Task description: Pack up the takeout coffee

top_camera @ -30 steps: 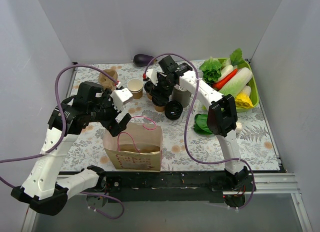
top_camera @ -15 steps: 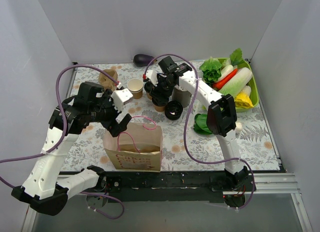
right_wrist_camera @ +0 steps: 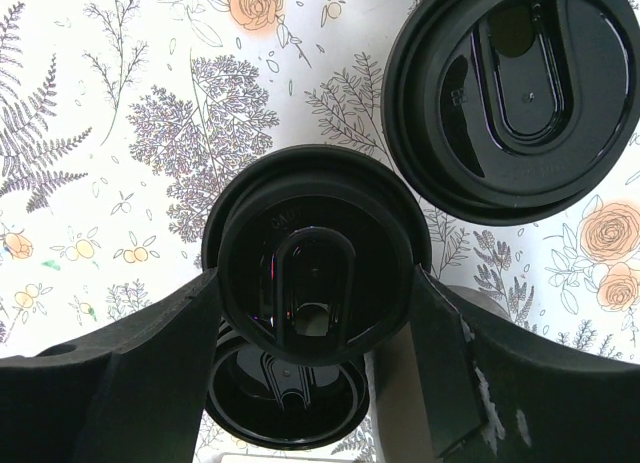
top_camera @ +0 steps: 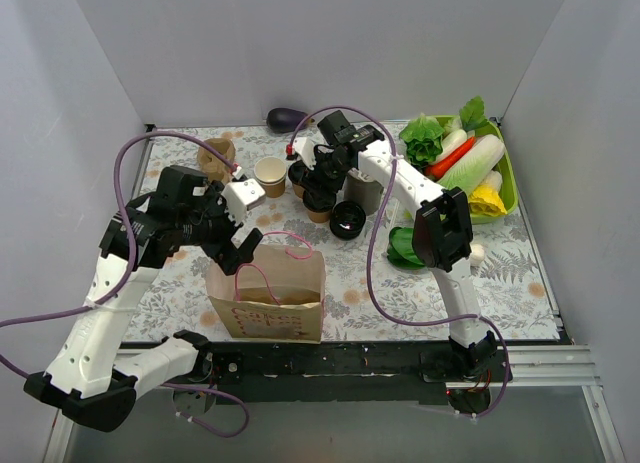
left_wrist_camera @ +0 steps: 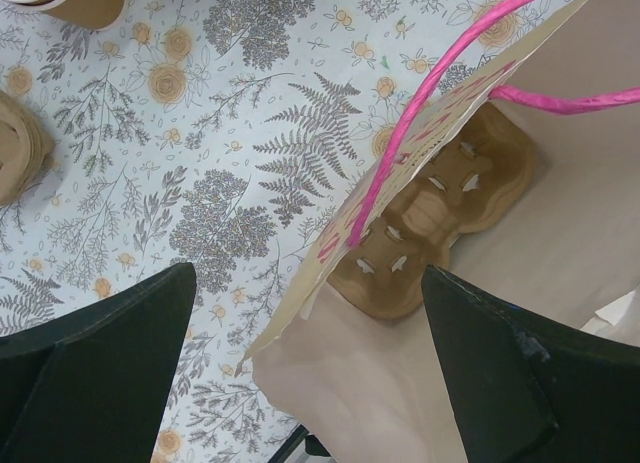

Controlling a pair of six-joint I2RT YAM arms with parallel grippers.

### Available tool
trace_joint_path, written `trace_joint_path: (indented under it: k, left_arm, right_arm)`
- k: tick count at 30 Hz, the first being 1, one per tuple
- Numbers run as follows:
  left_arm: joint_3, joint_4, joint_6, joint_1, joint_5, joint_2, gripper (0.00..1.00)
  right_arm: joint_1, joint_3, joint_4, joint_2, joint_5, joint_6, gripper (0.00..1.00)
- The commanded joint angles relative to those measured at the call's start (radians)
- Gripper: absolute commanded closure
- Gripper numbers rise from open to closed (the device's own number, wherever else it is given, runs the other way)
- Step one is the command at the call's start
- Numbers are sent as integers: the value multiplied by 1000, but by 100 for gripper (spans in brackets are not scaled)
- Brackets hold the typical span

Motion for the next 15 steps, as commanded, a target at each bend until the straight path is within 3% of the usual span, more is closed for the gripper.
trace_joint_path:
  k: [1,9,15]
  left_arm:
    - [-14,8,-5,6,26,-23,2]
    - [-11,21,-24,6,25,-21,2]
    - [95,49,-39,4,-3,16,2]
  right_arm:
    - [-3,14,-3,6,-30,18,27]
    - [13,-27,-14,-54,-44,-4,49]
    - [24,-42,-12,-139,-119,-1,64]
